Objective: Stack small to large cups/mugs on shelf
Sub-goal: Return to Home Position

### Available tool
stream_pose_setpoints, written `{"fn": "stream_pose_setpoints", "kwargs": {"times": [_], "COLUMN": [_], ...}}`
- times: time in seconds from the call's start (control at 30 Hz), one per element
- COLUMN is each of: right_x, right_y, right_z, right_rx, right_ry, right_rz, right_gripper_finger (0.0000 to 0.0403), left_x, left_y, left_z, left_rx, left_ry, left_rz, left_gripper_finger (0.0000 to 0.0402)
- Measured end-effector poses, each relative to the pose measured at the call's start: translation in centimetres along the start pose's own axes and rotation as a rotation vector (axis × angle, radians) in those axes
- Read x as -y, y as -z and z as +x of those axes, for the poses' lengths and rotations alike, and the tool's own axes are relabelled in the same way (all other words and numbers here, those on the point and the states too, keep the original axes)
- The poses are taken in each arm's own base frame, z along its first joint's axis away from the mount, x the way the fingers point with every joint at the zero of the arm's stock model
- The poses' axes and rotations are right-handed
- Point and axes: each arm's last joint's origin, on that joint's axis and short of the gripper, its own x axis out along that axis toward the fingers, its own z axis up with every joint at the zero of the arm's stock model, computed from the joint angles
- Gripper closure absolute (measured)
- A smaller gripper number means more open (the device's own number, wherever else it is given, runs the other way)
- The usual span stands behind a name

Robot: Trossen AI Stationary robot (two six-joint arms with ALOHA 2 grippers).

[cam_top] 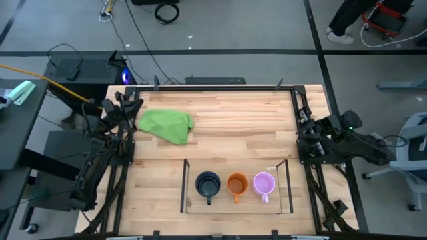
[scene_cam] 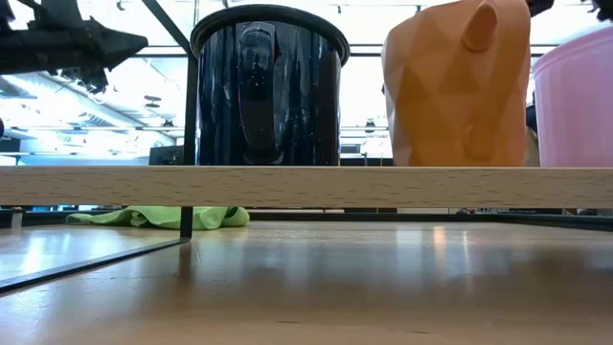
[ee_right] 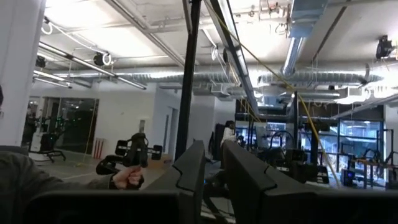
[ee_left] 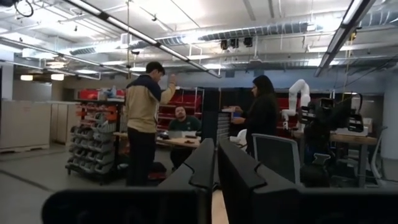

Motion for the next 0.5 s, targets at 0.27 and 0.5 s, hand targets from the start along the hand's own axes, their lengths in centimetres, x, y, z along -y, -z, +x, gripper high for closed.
{"fn": "stream_pose_setpoints", "kwargs": {"times": [0.27, 0.5], "right_x": [0.4, 0.6], "right_y": [3.4, 5.7], "right_z": [-0.4, -0.8], "right_rx": [0.058, 0.045], "right_ry": [-0.012, 0.003], "right_rz": [0.017, 0.049], "right_gripper_finger": [0.0335, 0.0335], "left_x": [-0.3, -0.4], "left_y": [0.9, 1.1], "left_z": [-0.1, -0.1], "left_rx": [-0.013, -0.026], "left_ry": [-0.013, -0.019], "left_rz": [-0.004, -0.007], "left_gripper_finger": [0.0367, 0.0378]}}
